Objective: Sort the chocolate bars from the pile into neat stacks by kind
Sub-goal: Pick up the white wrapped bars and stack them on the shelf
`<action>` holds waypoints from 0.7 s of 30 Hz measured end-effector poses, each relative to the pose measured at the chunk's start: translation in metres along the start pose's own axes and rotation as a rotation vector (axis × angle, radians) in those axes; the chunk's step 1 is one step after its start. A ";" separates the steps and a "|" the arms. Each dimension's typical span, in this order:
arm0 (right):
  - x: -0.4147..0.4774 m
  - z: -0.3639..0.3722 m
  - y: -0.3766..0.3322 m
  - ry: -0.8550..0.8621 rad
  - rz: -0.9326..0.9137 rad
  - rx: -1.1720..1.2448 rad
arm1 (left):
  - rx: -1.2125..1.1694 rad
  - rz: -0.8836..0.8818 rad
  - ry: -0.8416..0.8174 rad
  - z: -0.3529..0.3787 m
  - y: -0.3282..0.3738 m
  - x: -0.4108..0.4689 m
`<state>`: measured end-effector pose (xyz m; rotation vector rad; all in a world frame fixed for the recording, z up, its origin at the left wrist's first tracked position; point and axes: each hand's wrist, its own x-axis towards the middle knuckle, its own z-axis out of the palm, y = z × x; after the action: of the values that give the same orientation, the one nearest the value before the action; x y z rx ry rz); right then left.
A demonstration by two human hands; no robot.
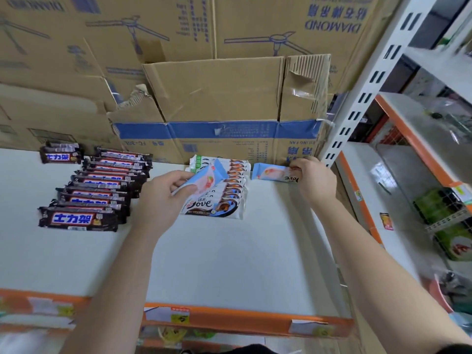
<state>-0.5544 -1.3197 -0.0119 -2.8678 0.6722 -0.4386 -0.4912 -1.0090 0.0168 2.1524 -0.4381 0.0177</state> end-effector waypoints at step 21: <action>-0.014 -0.009 0.002 0.045 -0.109 0.097 | -0.037 0.018 0.052 0.023 0.022 -0.011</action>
<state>-0.5703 -1.3156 -0.0077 -2.8187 0.4888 -0.5374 -0.5116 -1.0356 0.0183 2.1069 -0.4242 0.0750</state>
